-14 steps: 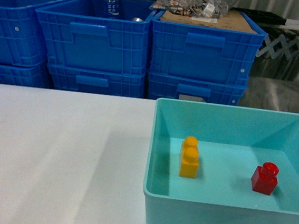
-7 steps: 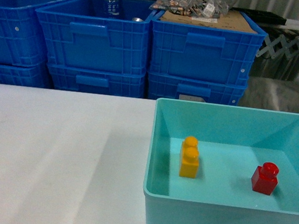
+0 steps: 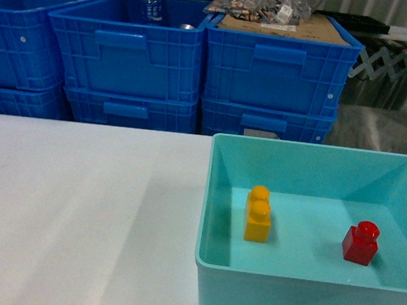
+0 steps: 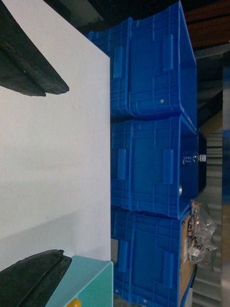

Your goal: Pick red block from blue box to shelf

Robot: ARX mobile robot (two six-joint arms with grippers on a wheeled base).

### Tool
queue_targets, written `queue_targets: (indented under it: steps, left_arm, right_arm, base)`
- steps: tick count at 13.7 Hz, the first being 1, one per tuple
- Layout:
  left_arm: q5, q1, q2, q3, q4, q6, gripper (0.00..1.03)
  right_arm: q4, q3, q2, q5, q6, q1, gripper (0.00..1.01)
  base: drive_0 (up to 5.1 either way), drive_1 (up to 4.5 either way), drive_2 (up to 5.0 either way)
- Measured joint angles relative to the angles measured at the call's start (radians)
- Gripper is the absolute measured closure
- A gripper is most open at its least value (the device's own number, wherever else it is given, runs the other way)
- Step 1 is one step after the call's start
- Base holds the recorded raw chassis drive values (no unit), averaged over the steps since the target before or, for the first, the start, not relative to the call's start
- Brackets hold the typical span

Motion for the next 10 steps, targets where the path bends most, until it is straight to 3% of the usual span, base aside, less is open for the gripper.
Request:
queue_targets:
  steps: [7, 9, 10]
  left_arm:
    - [0.0, 0.0, 0.0, 0.0, 0.0, 0.0, 0.05]
    - [0.001, 0.0, 0.0, 0.0, 0.001, 0.0, 0.05]
    - [0.0, 0.0, 0.0, 0.0, -0.001, 0.0, 0.05]
  right_arm:
    - [0.0, 0.0, 0.0, 0.0, 0.0, 0.0, 0.03]
    - [-0.116, 0.057, 0.155, -0.19, -0.073, -0.06, 0.03]
    - [-0.09, 0.087, 0.271, -0.227, -0.092, -0.026, 0.03]
  base:
    - [0.0, 0.0, 0.0]
    - [0.0, 0.0, 0.0]
    - [0.0, 0.0, 0.0]
